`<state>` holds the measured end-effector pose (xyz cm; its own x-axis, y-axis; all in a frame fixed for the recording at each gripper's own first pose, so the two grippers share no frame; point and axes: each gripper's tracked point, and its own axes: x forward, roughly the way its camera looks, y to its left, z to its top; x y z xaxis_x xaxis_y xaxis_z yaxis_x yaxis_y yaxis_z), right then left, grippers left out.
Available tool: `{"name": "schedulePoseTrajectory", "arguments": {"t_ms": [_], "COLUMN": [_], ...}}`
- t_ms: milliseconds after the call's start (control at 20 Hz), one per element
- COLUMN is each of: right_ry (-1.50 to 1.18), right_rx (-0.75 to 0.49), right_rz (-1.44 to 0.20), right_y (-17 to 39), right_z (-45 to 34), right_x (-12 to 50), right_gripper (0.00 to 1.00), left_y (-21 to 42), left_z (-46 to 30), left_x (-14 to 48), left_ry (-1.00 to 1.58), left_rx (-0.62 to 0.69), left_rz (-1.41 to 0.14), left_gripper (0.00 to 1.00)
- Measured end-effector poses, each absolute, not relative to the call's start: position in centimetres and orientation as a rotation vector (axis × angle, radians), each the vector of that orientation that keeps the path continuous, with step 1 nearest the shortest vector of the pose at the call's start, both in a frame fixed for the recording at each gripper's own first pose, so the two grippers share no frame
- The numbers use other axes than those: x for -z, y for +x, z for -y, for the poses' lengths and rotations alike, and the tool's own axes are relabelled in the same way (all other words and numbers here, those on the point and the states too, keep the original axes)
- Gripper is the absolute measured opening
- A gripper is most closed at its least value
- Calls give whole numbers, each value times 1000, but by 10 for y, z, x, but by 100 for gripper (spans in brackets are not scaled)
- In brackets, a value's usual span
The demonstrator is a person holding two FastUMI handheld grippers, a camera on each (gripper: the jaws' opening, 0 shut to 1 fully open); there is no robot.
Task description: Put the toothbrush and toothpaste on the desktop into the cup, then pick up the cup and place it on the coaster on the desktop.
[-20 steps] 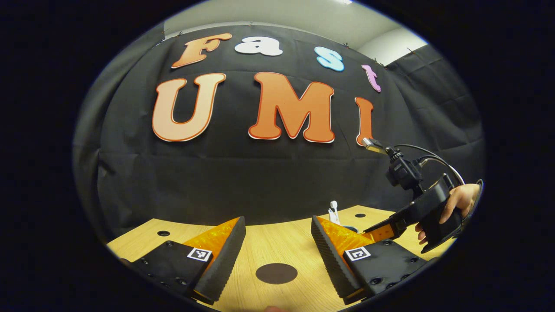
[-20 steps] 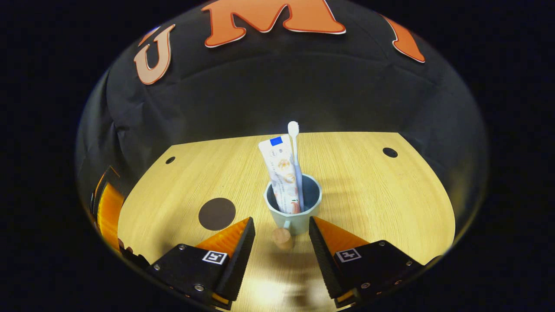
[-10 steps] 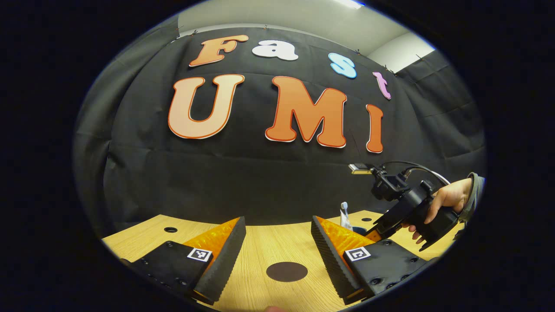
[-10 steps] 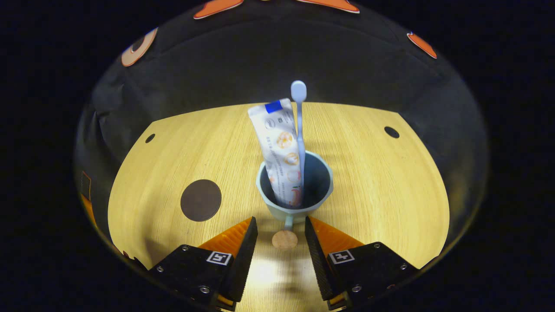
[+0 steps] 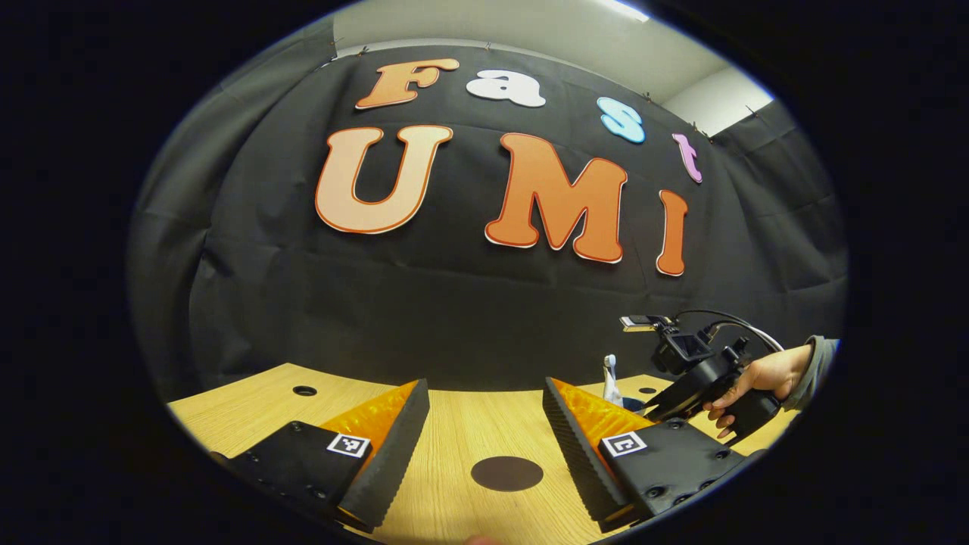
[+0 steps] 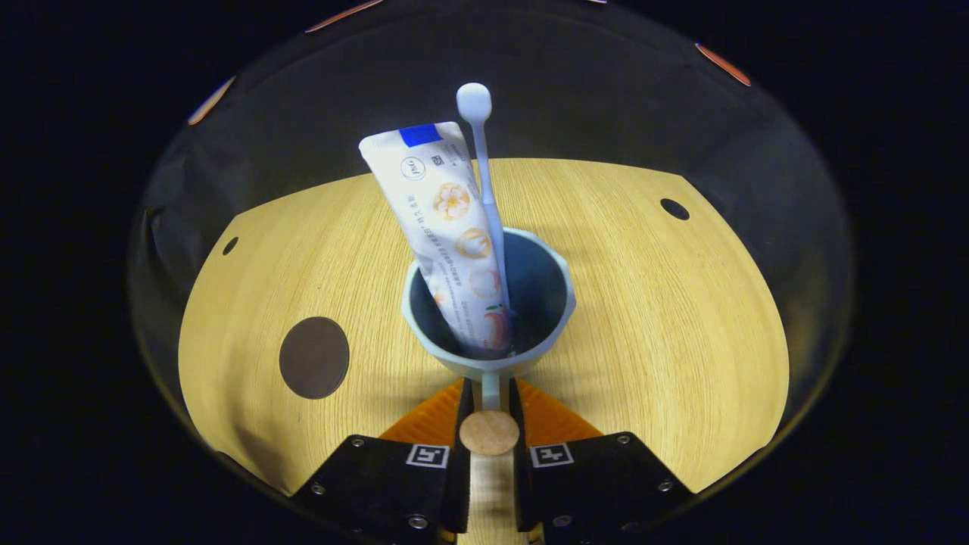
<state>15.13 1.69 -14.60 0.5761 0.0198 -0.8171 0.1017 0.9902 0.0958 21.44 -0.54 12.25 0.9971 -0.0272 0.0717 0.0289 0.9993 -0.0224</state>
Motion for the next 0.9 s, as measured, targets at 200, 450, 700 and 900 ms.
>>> {"name": "schedulePoseTrajectory", "arguments": {"t_ms": [200,450,700,900], "right_ry": [85,107,93,57], "right_rx": [20,-40,-84,-142], "right_rz": [-917,-869,-820,-793], "right_y": [154,162,167,170], "right_z": [-15,-12,-13,-9], "right_x": [147,147,144,142], "right_gripper": [22,21,21,21], "left_y": [216,215,210,200], "left_z": [-1,-4,-6,-15], "left_x": [-122,-122,-131,-150], "left_ry": [-17,-15,-22,-44], "left_rx": [5,-4,1,-6], "left_rz": [74,71,97,152], "left_gripper": [95,95,95,96]}}
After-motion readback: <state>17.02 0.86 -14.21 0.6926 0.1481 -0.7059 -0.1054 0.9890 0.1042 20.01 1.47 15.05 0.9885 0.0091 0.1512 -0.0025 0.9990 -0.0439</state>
